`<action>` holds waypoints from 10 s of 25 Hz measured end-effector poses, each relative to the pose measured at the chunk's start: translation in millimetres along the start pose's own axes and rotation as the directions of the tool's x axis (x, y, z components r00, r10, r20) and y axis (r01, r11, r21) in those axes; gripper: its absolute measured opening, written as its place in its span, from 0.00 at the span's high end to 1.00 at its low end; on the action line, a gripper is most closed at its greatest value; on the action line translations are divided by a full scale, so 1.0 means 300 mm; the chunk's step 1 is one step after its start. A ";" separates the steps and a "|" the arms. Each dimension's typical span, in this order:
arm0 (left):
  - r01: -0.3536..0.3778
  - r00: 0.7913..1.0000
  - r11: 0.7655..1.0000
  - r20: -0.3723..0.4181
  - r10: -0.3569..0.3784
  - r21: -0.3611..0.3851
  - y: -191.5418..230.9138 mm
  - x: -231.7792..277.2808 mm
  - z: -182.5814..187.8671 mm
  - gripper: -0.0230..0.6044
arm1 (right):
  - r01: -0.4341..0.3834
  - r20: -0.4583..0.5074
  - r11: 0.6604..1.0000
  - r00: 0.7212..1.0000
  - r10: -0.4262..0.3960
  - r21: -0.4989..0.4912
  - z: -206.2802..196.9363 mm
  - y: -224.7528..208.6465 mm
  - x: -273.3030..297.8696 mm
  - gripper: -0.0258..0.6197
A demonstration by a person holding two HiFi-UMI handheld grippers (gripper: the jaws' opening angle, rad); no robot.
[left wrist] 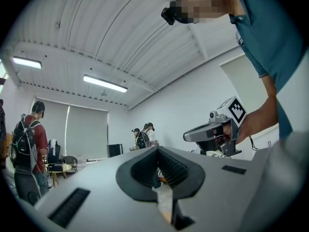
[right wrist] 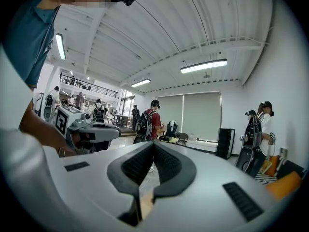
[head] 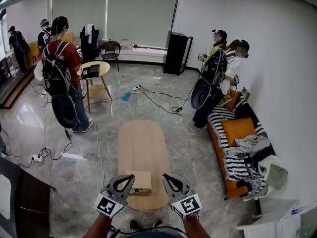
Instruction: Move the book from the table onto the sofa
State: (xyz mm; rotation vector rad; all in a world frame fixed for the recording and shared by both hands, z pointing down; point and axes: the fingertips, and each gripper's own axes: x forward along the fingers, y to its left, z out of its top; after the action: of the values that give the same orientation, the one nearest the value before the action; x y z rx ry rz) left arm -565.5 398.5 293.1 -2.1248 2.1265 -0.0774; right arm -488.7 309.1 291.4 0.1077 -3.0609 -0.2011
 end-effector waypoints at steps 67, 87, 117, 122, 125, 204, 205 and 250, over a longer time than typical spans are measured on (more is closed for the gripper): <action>-0.438 0.628 0.772 -0.771 -0.104 -0.461 0.357 0.095 -1.886 0.55 | 0.004 -0.628 0.850 0.675 0.387 0.528 -1.723 -0.145 0.667 0.55; -0.563 0.571 0.576 -0.783 -0.247 -0.592 0.279 0.016 -2.241 0.22 | 0.240 -0.624 0.594 0.493 0.606 0.768 -2.172 0.003 0.613 0.30; -0.591 0.654 0.436 -0.719 -0.233 -0.679 0.189 0.034 -2.230 0.21 | 0.185 -0.592 0.587 0.489 0.641 0.789 -2.176 0.041 0.589 0.30; -0.563 0.674 0.481 -0.710 -0.203 -0.672 0.245 0.071 -2.140 0.21 | 0.158 -0.578 0.598 0.532 0.618 0.785 -2.086 0.006 0.621 0.30; -0.547 0.686 0.509 -0.704 -0.183 -0.665 0.281 0.102 -2.082 0.21 | 0.138 -0.568 0.608 0.561 0.602 0.782 -2.028 -0.025 0.644 0.30; -0.069 0.997 0.967 -0.060 0.056 -0.244 0.317 0.482 0.001 0.21 | -0.053 0.012 0.978 0.999 0.052 0.200 -0.021 -0.521 0.214 0.30; -0.058 0.997 0.968 -0.056 0.046 -0.245 0.312 0.469 0.008 0.21 | -0.042 0.009 0.980 0.999 0.041 0.196 -0.014 -0.506 0.203 0.30; 0.606 0.795 0.774 0.112 -0.596 -0.182 -1.134 0.787 0.335 0.21 | 0.613 -0.031 0.778 0.788 -0.615 0.136 0.015 -0.601 -1.408 0.30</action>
State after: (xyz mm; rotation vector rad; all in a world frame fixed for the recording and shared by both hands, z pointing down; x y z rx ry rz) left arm -214.4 167.0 224.3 -2.8204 1.3856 0.1418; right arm -56.9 162.9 234.4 1.1273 -2.9263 -0.0143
